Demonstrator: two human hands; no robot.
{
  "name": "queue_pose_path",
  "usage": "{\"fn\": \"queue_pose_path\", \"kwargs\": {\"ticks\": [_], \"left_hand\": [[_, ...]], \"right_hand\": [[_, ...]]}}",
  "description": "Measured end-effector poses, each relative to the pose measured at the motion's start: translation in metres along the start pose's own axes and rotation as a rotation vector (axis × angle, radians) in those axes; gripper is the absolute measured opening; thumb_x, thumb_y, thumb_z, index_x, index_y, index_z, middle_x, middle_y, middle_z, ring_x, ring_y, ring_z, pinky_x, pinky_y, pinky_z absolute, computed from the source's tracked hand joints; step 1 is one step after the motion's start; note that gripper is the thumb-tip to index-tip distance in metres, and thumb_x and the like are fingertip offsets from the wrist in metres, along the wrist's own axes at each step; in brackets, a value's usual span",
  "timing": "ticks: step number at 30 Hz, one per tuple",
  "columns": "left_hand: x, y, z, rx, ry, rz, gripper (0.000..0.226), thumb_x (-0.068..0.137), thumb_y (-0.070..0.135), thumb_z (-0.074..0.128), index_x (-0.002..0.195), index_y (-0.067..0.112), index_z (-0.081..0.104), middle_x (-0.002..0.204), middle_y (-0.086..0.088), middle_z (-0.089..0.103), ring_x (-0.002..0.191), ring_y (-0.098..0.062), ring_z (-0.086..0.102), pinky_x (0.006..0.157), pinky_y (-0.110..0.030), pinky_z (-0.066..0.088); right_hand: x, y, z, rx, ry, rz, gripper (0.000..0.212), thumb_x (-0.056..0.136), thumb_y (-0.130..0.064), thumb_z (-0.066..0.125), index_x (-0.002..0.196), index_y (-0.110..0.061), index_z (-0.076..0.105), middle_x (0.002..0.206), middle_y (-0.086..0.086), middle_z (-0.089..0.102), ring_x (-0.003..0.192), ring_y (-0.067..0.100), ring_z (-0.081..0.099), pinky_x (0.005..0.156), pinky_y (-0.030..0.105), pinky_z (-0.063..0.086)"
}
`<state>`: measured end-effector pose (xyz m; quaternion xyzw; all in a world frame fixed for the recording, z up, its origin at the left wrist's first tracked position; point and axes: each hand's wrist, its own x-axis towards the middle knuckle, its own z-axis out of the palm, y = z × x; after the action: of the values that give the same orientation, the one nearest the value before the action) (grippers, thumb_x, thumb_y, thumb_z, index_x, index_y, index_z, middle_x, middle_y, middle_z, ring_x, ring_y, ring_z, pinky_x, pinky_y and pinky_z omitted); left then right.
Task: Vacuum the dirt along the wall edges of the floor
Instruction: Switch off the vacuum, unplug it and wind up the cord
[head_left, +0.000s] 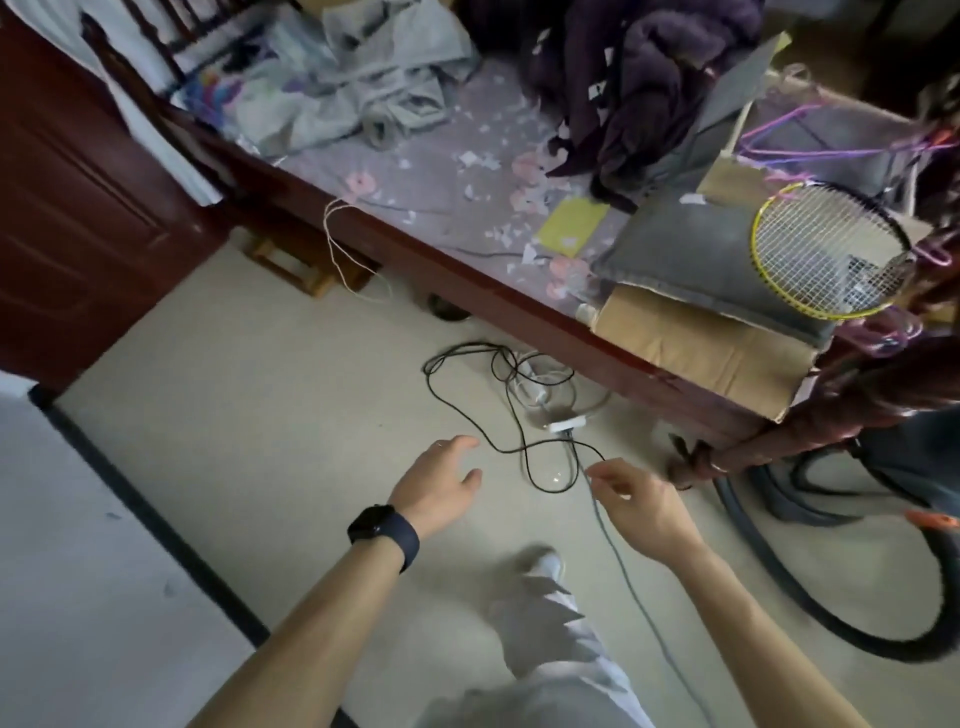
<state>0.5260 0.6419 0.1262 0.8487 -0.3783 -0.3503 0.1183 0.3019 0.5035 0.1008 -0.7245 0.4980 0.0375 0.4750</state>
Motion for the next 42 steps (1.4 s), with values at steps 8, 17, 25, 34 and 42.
{"fn": "queue_pose_path", "kwargs": {"ticks": [8,17,25,34,42], "left_hand": [[0.126,-0.008,-0.024,0.186,-0.237,0.141,0.043,0.095,0.030,0.052,0.138,0.026,0.047,0.136,-0.002,0.052,0.127,-0.020,0.048,0.103,-0.028,0.038],[0.311,-0.027,0.060,0.598,-0.626,0.481,0.044,0.092,0.030,0.051,0.136,0.029,0.047,0.132,-0.006,0.054,0.122,-0.025,0.051,0.100,-0.036,0.044],[0.428,-0.072,0.195,0.789,-0.719,0.626,0.047,0.093,0.033,0.052,0.138,0.026,0.045,0.139,-0.005,0.052,0.126,-0.025,0.049,0.102,-0.035,0.043],[0.572,-0.138,0.398,0.795,-0.597,0.615,0.061,0.095,0.044,0.050,0.147,0.020,0.029,0.143,-0.014,0.046,0.130,-0.033,0.044,0.103,-0.035,0.036],[0.659,-0.150,0.511,0.482,-0.499,0.529,0.061,0.100,0.053,0.030,0.147,0.014,0.031,0.145,-0.016,0.045,0.131,-0.036,0.044,0.104,-0.038,0.034]], "right_hand": [[0.087,-0.025,0.040,0.057,0.042,0.257,0.023,0.100,-0.028,0.055,0.116,-0.028,0.071,0.105,-0.007,0.074,0.106,0.023,0.068,0.076,0.019,0.037],[0.187,0.045,0.151,0.469,0.284,0.689,0.024,0.099,-0.026,0.058,0.121,-0.021,0.068,0.120,0.004,0.074,0.112,0.027,0.068,0.090,0.028,0.049],[0.279,0.146,0.300,0.982,0.529,0.898,0.021,0.095,-0.034,0.062,0.109,-0.019,0.063,0.114,0.007,0.075,0.107,0.028,0.070,0.093,0.041,0.054],[0.433,0.291,0.413,1.058,0.710,0.796,0.041,0.103,-0.037,0.053,0.136,-0.015,0.054,0.128,0.003,0.066,0.117,0.024,0.063,0.104,0.036,0.048],[0.568,0.385,0.424,0.185,0.650,0.582,0.051,0.105,-0.041,0.039,0.152,-0.021,0.039,0.153,0.004,0.047,0.138,0.035,0.039,0.111,0.045,0.034]]}}
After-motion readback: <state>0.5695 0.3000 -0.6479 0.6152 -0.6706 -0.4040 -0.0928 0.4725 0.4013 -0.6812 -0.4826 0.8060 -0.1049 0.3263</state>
